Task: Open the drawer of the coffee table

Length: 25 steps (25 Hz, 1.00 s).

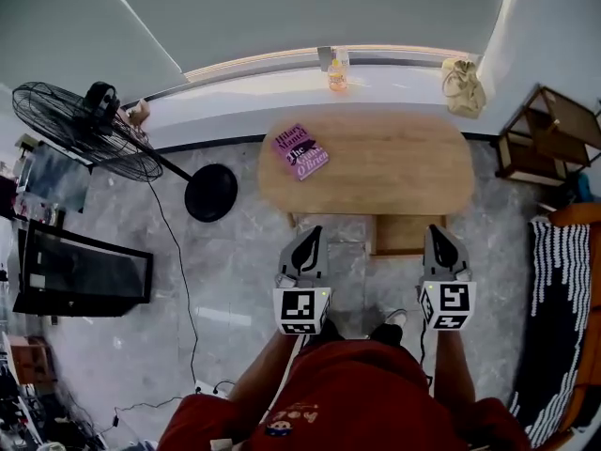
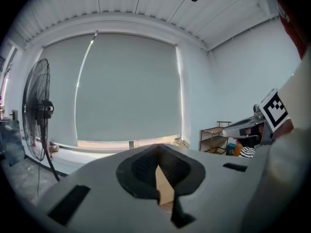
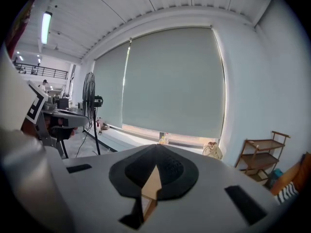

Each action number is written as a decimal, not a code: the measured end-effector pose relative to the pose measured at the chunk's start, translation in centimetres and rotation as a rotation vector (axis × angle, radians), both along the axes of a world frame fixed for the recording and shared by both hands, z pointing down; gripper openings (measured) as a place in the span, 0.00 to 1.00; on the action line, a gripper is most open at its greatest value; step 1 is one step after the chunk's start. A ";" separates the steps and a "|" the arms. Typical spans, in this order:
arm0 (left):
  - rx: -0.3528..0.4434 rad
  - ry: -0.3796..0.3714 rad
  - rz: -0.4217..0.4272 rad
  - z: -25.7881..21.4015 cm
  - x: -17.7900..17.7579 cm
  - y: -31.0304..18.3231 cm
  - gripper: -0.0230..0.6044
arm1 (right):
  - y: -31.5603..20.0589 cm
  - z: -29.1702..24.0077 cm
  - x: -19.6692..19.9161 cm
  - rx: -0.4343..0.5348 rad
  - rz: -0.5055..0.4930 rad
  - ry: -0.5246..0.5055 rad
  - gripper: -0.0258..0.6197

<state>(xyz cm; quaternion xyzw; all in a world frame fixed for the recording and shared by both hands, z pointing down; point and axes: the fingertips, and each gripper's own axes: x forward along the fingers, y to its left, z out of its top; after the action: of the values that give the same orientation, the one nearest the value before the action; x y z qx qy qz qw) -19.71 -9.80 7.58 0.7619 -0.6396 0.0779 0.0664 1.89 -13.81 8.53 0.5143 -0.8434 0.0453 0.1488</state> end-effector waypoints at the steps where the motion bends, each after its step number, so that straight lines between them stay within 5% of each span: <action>1: 0.019 -0.004 -0.001 -1.0 -0.2 0.0 0.05 | -0.1 -1.4 -0.2 0.026 -0.002 0.004 0.04; 11: 0.113 -0.060 0.025 -8.6 -1.1 -0.3 0.05 | -0.9 -9.0 -1.6 0.144 -0.016 0.036 0.04; 25: 0.093 -0.053 -0.029 -7.6 -3.0 0.2 0.05 | -1.9 -9.0 -1.4 0.141 -0.003 0.051 0.04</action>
<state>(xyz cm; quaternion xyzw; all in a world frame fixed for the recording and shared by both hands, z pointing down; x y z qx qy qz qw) -22.73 -9.58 -0.05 0.7524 -0.6551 0.0672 0.0150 0.48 -15.71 -0.43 0.5233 -0.8411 -0.0278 0.1338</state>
